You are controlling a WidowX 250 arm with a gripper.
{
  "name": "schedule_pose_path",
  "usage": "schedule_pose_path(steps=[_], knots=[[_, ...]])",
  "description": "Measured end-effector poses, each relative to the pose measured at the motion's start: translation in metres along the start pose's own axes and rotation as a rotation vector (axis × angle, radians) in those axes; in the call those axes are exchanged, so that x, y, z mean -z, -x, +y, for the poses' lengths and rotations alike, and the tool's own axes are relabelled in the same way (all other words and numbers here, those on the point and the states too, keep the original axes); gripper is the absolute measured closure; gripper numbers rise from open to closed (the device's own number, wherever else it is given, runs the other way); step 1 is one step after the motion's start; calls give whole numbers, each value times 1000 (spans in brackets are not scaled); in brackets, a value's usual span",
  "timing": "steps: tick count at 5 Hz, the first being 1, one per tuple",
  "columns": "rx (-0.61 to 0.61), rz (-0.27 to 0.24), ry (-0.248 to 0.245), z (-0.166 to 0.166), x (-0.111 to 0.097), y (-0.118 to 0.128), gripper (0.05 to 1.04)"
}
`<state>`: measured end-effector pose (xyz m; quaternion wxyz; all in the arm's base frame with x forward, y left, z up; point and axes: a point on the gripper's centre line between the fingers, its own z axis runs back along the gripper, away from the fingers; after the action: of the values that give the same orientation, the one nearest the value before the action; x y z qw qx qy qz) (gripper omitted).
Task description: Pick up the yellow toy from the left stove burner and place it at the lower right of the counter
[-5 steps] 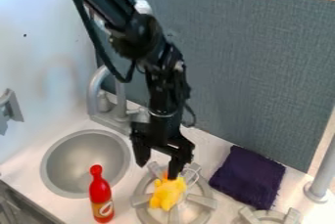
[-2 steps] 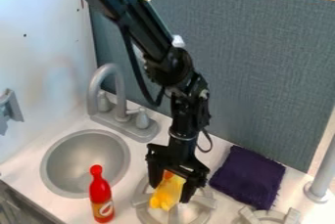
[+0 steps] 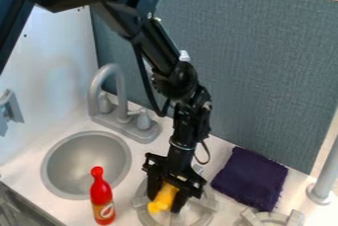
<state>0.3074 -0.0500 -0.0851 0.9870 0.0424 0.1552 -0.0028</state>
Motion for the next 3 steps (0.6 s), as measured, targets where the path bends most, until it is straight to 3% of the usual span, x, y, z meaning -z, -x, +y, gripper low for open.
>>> schedule_pose_path(steps=[1,2,3], knots=[[4,10,-7,6,0,4,596],[12,-96,-9,4,-39,13,639],[124,-186,-44,-34,-69,21,640]])
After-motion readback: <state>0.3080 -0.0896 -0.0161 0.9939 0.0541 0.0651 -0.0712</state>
